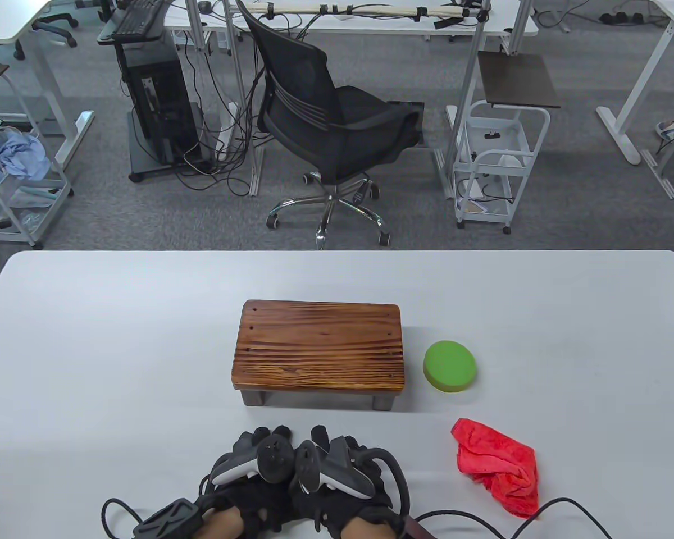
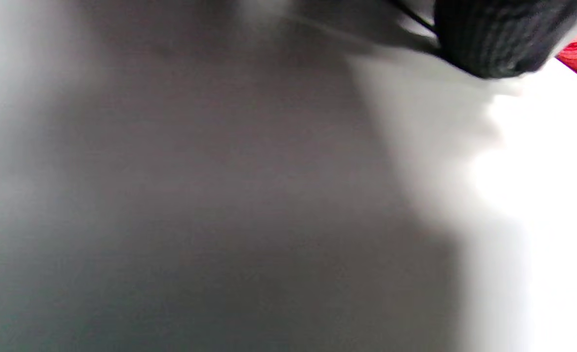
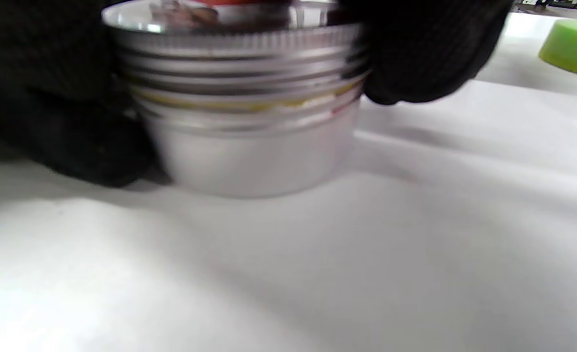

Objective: Dip and apply wood wax on stool

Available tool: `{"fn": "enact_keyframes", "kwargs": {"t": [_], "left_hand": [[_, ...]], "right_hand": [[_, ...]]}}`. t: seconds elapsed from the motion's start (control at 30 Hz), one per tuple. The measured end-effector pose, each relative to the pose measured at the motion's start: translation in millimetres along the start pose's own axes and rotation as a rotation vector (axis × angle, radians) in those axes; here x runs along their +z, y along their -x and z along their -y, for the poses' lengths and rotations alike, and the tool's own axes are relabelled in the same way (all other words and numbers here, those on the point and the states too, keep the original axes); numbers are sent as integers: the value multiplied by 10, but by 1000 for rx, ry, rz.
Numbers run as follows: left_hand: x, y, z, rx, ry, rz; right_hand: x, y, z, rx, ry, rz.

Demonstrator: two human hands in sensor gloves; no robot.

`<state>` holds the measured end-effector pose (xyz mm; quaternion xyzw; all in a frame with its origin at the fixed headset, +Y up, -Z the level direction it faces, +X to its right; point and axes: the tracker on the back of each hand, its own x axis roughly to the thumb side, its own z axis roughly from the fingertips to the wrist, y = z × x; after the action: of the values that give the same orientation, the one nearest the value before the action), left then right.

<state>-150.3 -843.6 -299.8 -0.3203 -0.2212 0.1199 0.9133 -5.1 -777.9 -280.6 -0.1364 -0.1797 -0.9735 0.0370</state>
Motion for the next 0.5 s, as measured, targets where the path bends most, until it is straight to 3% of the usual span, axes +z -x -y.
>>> {"fn": "enact_keyframes", "kwargs": {"t": [0.5], "left_hand": [[-4,2,0,1,2,3]], "right_hand": [[6,117,32,-103,-73,119]]}}
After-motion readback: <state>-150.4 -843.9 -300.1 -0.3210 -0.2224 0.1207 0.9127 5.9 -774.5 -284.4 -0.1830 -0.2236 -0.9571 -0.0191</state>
